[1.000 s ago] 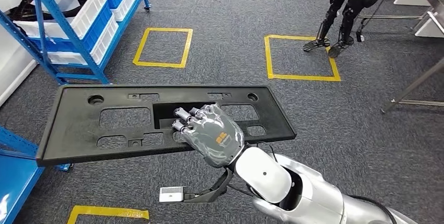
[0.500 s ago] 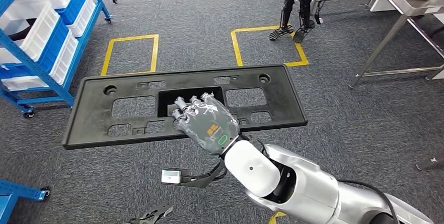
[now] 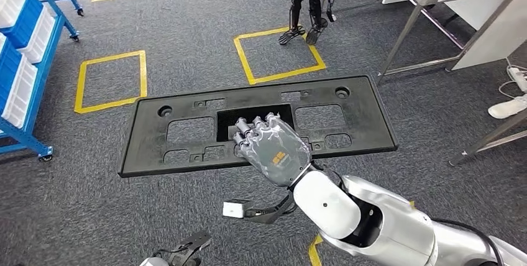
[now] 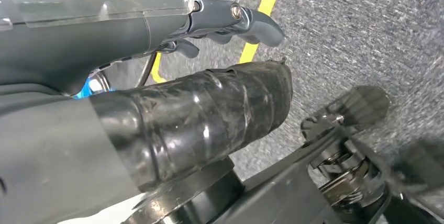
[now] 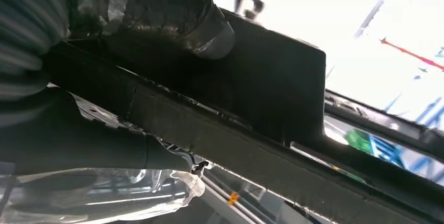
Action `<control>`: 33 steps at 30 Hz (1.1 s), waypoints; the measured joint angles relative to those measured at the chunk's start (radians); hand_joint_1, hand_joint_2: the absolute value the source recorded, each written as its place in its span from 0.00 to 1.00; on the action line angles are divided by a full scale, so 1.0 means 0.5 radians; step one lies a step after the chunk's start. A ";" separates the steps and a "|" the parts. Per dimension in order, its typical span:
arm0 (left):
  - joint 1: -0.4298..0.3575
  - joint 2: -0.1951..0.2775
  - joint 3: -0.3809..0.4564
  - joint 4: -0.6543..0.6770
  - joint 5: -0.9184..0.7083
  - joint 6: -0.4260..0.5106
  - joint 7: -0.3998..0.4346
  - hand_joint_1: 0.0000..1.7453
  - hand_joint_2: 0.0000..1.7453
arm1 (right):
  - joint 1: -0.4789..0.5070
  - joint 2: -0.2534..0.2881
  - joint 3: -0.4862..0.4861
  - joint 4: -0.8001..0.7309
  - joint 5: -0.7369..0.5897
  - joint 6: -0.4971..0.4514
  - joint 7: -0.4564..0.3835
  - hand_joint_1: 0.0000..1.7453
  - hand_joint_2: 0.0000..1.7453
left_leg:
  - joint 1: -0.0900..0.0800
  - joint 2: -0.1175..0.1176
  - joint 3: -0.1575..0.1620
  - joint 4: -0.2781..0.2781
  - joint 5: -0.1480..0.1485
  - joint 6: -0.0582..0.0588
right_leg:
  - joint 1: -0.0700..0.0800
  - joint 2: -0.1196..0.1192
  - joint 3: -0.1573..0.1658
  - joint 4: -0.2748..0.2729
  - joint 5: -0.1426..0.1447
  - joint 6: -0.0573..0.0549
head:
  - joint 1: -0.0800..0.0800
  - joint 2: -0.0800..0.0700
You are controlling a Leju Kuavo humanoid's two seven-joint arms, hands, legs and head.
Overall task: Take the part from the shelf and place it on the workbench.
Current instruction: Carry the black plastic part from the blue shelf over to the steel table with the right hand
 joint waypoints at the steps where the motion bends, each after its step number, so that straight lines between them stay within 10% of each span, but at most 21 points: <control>1: 0.001 0.000 -0.002 0.001 0.001 0.000 0.001 0.00 0.00 | 0.000 -0.004 0.000 -0.004 0.002 0.009 -0.001 1.00 1.00 | -0.002 0.026 0.000 0.001 -0.002 0.000 | -0.005 -0.017 -0.041 0.084 -0.023 0.004 | 0.001 0.000; 3: 0.001 -0.001 -0.005 0.004 0.003 0.001 0.004 0.00 0.00 | 0.000 -0.016 0.000 -0.011 0.005 0.018 0.002 1.00 1.00 | -0.001 0.076 0.000 0.009 -0.011 -0.004 | -0.015 -0.038 -0.020 0.048 0.035 0.012 | 0.003 0.000; 7: -0.003 -0.004 -0.006 0.005 0.006 0.003 0.005 0.00 0.00 | -0.006 -0.027 0.000 -0.033 0.011 0.021 0.010 1.00 1.00 | -0.014 0.149 0.002 0.044 -0.047 -0.041 | -0.001 -0.165 0.208 -0.367 0.181 0.002 | 0.002 0.000; 10: -0.006 -0.006 -0.007 0.005 0.006 0.003 0.007 0.00 0.00 | -0.008 -0.034 0.000 -0.045 0.013 0.026 0.013 1.00 1.00 | -0.016 0.194 0.007 0.050 -0.063 -0.070 | 0.008 -0.117 0.213 -0.387 0.181 -0.029 | -0.002 0.000; 17: -0.003 -0.007 -0.009 0.008 0.006 0.003 0.010 0.00 0.00 | -0.018 -0.042 0.000 -0.062 0.016 0.031 0.013 1.00 1.00 | 0.002 0.005 -0.277 0.622 -0.305 -0.100 | 0.003 0.035 0.217 -0.400 0.198 -0.077 | -0.017 0.000; 21: -0.006 -0.006 -0.010 0.009 0.006 0.003 0.016 0.00 0.00 | -0.019 -0.043 0.000 -0.064 0.016 0.032 0.017 1.00 1.00 | 0.004 -0.092 -0.112 0.220 -0.062 -0.061 | 0.005 0.137 0.215 -0.392 0.202 -0.068 | -0.015 0.000; 25: -0.013 -0.007 -0.014 0.010 0.005 0.003 0.032 0.00 0.00 | -0.023 -0.050 -0.004 -0.073 0.000 0.037 0.043 1.00 1.00 | -0.001 -0.130 -0.040 0.058 -0.021 -0.040 | -0.010 0.218 0.191 -0.403 0.228 -0.019 | -0.015 0.000; 30: -0.031 -0.007 -0.016 0.012 0.016 0.008 0.056 0.00 0.00 | -0.076 -0.080 -0.056 -0.091 -0.045 0.036 0.065 1.00 1.00 | 0.001 -0.009 -0.025 -0.001 0.018 -0.004 | 0.001 0.001 0.032 -0.079 0.026 0.016 | 0.008 0.000; 33: -0.033 -0.006 -0.016 0.013 0.023 0.010 0.070 0.00 0.00 | -0.096 -0.096 -0.093 -0.094 -0.065 0.032 0.074 1.00 1.00 | 0.001 0.068 -0.027 0.005 0.012 -0.005 | -0.016 -0.030 -0.028 0.087 -0.008 0.036 | 0.009 0.000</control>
